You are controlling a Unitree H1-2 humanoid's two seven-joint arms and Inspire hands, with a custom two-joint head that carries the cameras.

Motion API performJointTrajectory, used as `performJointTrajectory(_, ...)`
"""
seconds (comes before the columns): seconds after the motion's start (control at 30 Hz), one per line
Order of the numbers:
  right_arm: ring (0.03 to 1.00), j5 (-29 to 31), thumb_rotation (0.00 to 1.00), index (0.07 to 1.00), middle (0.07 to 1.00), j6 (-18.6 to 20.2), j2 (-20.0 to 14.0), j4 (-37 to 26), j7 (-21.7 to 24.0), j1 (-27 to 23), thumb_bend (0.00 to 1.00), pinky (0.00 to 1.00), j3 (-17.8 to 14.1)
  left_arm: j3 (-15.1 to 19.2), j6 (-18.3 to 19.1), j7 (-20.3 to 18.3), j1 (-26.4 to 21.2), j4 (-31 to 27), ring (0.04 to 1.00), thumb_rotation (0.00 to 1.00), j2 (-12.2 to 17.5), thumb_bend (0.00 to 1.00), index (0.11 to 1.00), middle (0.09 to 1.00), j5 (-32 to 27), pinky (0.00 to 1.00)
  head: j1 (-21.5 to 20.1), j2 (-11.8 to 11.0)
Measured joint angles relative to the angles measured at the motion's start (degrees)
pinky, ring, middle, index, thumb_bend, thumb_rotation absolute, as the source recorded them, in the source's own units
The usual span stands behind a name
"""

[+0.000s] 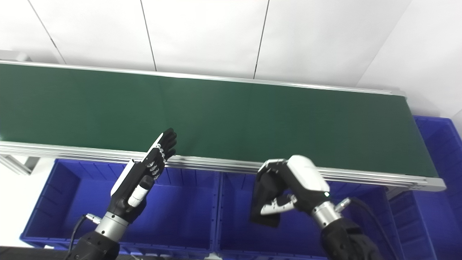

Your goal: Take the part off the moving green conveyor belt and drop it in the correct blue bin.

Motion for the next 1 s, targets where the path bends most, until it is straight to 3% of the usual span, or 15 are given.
performJointTrajectory(0.13,0.392,-2.3,0.0,0.513,0.475,-2.5,-0.2,5.1,-0.5,0.0,0.52,0.31,2.5,-0.1,0.0,-0.1,0.0,0.0,1.0,0.9,0.0,0.89,1.0,1.0,0.0,1.0,0.3,-0.3)
performJointTrajectory(0.57,0.389,-6.9,0.0,0.517,0.46,-2.8,0.8,13.1,-3.9,-1.8,0.52,0.31,6.2,-0.6,0.0,-0.1,0.9,-1.5,1.0,0.92,-0.3,0.89,1.0,1.0,0.3,1.0,2.3,-1.3)
performJointTrajectory(0.73,0.38,-12.3,0.0,0.533,0.461,-4.9,0.0,16.8,-6.9,-3.8,0.51,0.33,9.0,-0.7,0.2,-0.1,1.7,-2.5,1.0,0.92,-0.3,0.89,1.0,1.0,1.3,1.0,2.7,-1.4)
performJointTrajectory(1.0,0.366,-14.0,0.0,0.538,0.453,-6.6,-0.5,19.0,-10.6,-5.6,0.51,0.29,9.7,-0.7,0.8,-0.1,2.4,-2.5,1.0,0.91,-0.4,0.88,1.0,1.0,1.4,1.0,3.4,-1.7)
